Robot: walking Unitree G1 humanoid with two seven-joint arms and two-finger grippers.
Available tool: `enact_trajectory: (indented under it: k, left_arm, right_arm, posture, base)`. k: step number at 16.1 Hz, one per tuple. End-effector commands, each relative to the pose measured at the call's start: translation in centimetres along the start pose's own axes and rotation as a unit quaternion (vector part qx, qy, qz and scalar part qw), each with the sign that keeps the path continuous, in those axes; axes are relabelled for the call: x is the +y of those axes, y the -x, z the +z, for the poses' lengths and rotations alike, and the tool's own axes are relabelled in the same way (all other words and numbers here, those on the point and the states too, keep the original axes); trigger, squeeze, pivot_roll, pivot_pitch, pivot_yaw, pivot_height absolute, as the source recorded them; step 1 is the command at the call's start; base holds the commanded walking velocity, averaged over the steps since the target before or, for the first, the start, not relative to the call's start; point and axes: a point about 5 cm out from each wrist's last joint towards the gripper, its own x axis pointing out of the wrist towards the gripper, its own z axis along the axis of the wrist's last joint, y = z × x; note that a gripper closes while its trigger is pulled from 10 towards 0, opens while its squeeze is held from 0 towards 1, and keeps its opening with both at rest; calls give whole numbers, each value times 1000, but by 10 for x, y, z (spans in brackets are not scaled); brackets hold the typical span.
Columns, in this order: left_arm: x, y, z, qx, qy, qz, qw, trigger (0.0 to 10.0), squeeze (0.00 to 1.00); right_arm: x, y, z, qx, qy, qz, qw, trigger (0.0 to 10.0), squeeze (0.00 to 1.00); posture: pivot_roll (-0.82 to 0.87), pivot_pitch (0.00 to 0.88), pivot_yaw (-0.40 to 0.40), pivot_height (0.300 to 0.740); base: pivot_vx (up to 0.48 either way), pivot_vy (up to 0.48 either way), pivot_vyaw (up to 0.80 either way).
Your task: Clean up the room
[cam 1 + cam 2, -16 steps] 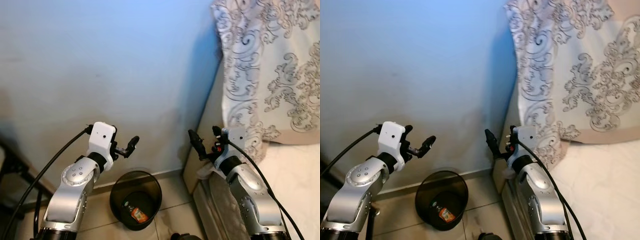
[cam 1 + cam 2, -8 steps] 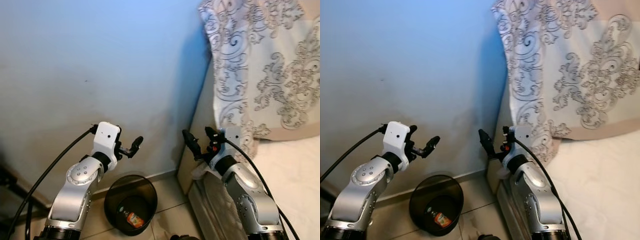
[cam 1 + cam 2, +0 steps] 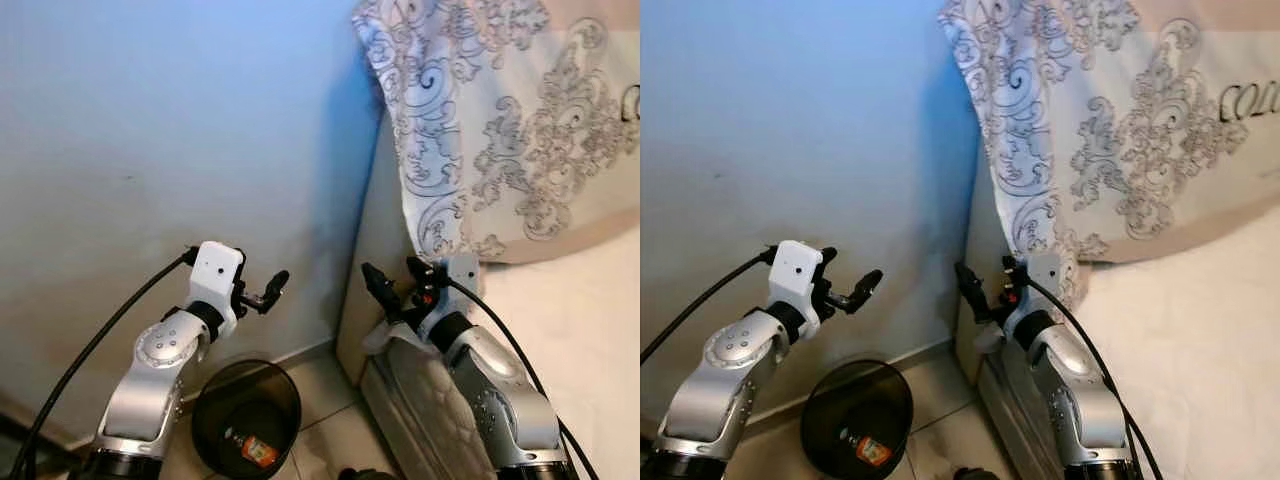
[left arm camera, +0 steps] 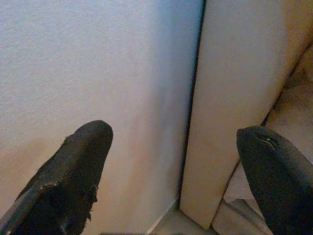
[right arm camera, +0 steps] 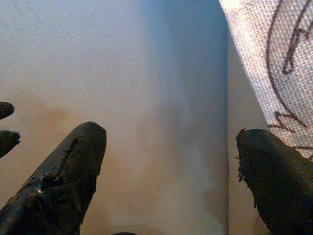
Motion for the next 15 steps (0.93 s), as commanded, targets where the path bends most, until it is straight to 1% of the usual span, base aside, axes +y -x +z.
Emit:
enact_trajectory:
  k: [1,6,7,10,12,15]
  left_arm:
    - [-3,-1,1,-2,-8,-8,1000,10000,0]
    - [-4,-1,2,-3,-11,-16,1000,10000,0]
    - [-4,-1,2,-3,-12,-18,1000,10000,0]
    - [-5,0,1,0,-14,-23,1000,10000,0]
    - [-5,0,1,2,-14,-27,1000,10000,0]
    - [-6,1,-1,7,-15,-35,999,10000,0]
  right_arm:
    - [0,0,7,-9,0,8,1000,10000,1000]
    - [3,0,6,-4,2,21,1000,10000,1000]
    - [4,0,6,0,3,28,1000,10000,1000]
    - [8,2,4,9,-3,54,999,10000,1000]
    - [13,4,0,25,3,75,997,10000,1000]
    - [14,5,-2,35,-1,89,995,10000,1000]
  posture:
    - [-19,0,-13,740]
    - [-22,0,-11,740]
    - [-22,0,-11,740]
    - [-23,0,-9,740]
    - [-23,0,-9,740]
    - [-23,0,-9,740]
  base:
    - [0,0,-781]
    - [0,0,-779]
    - [0,-255,-531]
    - [0,-255,0]
    - [0,-257,0]
    - [0,-257,-600]
